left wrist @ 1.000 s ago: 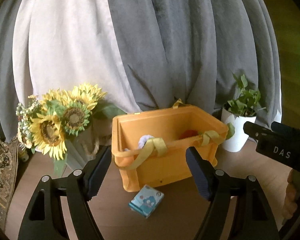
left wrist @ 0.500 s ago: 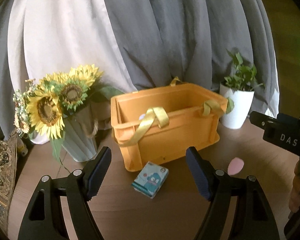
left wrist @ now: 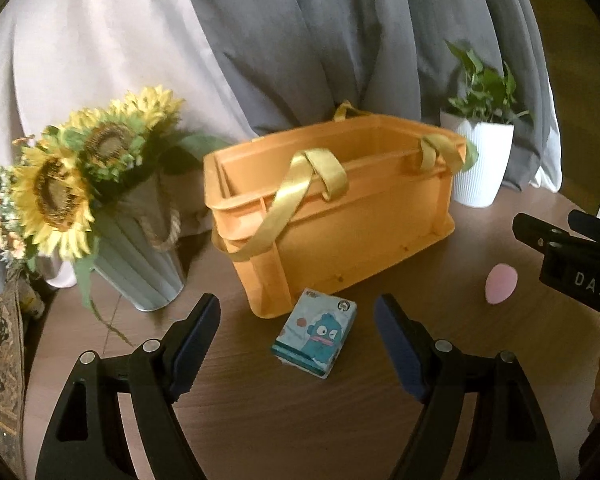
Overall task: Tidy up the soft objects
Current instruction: 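Move both tools back toward the tissue pack and pink sponge, then grasp the blue tissue pack with the left tool while the right tool grasps the pink sponge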
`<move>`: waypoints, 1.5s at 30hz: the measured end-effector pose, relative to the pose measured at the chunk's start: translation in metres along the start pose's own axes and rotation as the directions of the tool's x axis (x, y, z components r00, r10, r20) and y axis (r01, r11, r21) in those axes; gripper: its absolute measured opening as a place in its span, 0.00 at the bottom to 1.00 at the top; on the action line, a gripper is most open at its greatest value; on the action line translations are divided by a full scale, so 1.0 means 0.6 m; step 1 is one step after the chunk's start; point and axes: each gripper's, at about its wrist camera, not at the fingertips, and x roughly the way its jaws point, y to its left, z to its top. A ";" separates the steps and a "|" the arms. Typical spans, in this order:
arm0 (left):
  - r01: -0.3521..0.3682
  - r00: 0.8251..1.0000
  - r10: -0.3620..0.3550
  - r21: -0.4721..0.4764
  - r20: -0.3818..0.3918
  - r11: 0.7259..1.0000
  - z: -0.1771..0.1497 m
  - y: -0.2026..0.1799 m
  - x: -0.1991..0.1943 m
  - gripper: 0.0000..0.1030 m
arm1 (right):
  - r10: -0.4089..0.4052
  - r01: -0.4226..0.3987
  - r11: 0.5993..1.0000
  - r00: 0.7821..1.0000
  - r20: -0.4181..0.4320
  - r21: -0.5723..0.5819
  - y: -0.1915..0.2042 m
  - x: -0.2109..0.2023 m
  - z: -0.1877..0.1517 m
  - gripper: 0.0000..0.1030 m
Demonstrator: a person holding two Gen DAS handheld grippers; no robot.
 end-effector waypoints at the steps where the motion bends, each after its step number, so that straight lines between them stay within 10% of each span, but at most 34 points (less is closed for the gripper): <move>1: 0.004 1.000 -0.004 0.005 -0.007 1.000 -0.002 0.000 0.007 0.77 | -0.006 0.006 1.000 1.000 -0.008 0.006 -0.001 0.006 -0.003 0.84; 36: 0.090 0.974 -0.067 0.099 -0.215 0.991 -0.028 -0.029 0.181 0.77 | -0.082 0.111 0.988 0.968 -0.237 0.108 -0.014 0.154 -0.062 0.82; 45: 0.111 0.970 -0.091 0.081 -0.225 0.990 -0.025 -0.037 0.184 0.62 | -0.054 0.093 0.986 0.962 -0.269 0.135 -0.025 0.167 -0.065 0.65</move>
